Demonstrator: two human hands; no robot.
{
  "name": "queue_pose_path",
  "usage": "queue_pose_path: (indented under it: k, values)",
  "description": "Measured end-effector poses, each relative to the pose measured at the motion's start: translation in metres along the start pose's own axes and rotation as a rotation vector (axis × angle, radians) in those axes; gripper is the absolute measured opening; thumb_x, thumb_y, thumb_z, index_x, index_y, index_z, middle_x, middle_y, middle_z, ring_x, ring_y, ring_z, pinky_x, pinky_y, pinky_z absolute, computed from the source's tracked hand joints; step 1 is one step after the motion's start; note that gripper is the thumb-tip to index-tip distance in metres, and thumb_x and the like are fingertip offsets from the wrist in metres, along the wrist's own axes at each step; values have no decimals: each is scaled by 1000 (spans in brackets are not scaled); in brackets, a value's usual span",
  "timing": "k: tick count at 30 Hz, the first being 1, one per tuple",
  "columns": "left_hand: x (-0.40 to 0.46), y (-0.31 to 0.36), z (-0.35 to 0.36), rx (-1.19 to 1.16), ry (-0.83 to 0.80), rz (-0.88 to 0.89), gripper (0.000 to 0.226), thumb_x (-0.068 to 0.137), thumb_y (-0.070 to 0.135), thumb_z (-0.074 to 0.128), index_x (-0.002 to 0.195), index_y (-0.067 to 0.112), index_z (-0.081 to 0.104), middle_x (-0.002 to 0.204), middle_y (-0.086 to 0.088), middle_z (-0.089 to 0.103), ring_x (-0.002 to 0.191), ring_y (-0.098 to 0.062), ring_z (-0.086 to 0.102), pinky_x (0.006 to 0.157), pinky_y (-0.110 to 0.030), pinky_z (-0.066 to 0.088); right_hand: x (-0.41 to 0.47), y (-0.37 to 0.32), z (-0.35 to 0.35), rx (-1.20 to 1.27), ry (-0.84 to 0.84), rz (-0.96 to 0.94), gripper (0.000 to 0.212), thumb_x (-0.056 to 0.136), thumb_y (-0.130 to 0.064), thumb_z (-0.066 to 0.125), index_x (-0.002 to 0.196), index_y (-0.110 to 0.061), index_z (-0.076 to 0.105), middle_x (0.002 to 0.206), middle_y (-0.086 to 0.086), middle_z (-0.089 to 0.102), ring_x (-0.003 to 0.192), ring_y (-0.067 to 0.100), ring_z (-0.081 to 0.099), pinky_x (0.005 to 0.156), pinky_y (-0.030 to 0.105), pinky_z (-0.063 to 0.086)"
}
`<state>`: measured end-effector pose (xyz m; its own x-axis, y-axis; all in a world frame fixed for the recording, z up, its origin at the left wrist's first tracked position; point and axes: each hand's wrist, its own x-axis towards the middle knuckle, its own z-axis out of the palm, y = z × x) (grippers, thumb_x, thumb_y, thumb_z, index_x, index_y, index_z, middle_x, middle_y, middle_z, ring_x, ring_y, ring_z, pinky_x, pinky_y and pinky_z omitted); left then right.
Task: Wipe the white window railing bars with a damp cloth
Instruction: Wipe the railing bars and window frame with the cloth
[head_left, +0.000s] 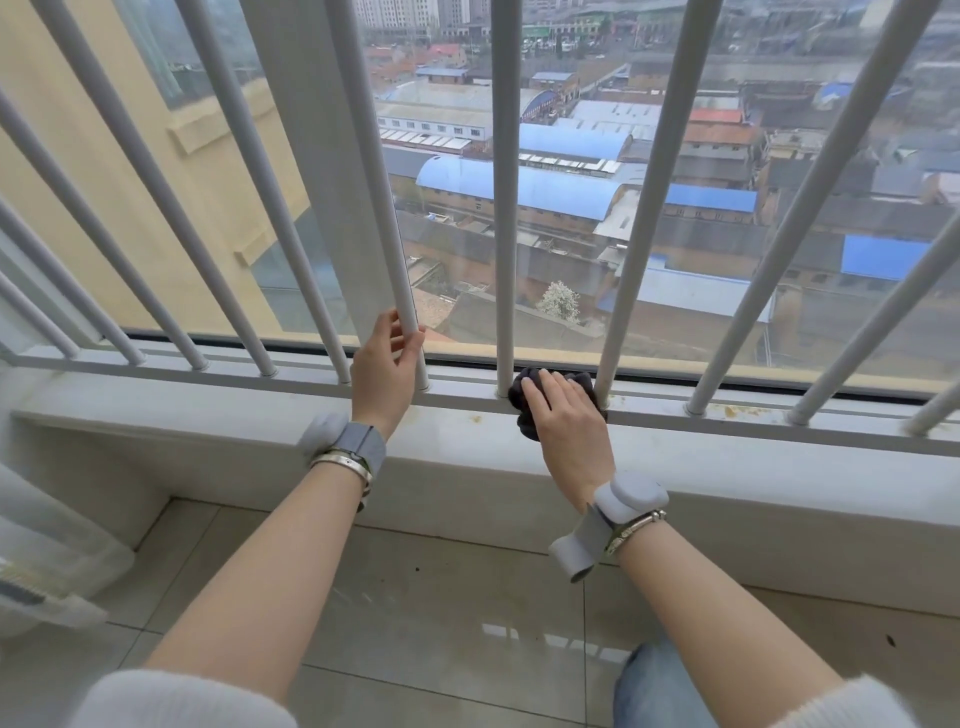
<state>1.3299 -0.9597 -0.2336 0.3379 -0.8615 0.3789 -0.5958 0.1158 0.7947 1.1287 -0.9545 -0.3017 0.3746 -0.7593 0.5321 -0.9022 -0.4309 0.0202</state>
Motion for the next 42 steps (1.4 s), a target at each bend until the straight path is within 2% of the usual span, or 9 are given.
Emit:
queue_pose_path:
  k: [4,8,11,15,19,22,27,33,42]
  values:
    - [0,-1,1,39,8,20,30,93,25,52,118,9,51,107,-3,65,88,-7,57,78,-18,44,3,13,9,-25,-35,-144,50,83,-6,28,125,5,54,123,26,56,115,41,54,98,54,40]
    - [-2,-1,0,49,3,30,29,93,24,52,118,9,51,108,-4,65,89,-7,57,79,-19,44,-9,30,1,-7,21,-212,51,75,3,69,124,-1,57,122,21,59,111,37,58,96,47,44]
    - [-3,1,-2,46,9,31,27,93,24,54,115,9,52,106,-4,65,88,-9,59,80,-22,45,-21,34,-19,115,77,-231,52,67,8,74,116,-7,64,117,14,63,103,31,62,86,41,51]
    - [-6,5,1,52,31,12,27,93,24,52,116,9,52,108,-4,65,88,-8,56,79,-20,43,-29,35,-58,275,278,44,47,81,-5,49,126,-16,59,126,5,59,105,24,59,82,33,49]
    - [-7,7,3,55,42,-1,28,94,25,51,117,9,52,109,-5,65,93,-14,60,80,-21,43,-16,48,-91,489,548,402,43,88,-2,55,131,-6,49,119,15,57,105,22,52,87,18,37]
    - [-6,5,3,60,45,2,30,94,27,51,118,8,51,111,-7,65,97,-18,62,81,-22,44,4,43,-92,569,536,460,47,90,-8,58,134,0,43,118,20,56,104,19,48,89,8,31]
    - [-7,5,5,55,49,3,31,94,27,51,119,8,51,111,-8,65,98,-19,62,83,-24,45,25,26,-62,599,295,629,62,91,-26,59,141,-4,30,116,19,60,97,38,60,79,42,48]
    - [-7,6,4,42,35,-18,30,94,26,51,118,9,51,111,-5,65,93,-13,59,82,-22,44,-16,28,-28,462,111,679,57,88,-31,62,134,-4,41,105,17,63,87,40,61,67,41,46]
    - [-10,6,9,56,59,10,29,96,25,46,120,8,48,109,-6,64,98,-18,60,79,-22,44,31,36,-70,574,455,563,57,83,-21,70,132,-3,46,102,14,67,89,34,64,76,36,50]
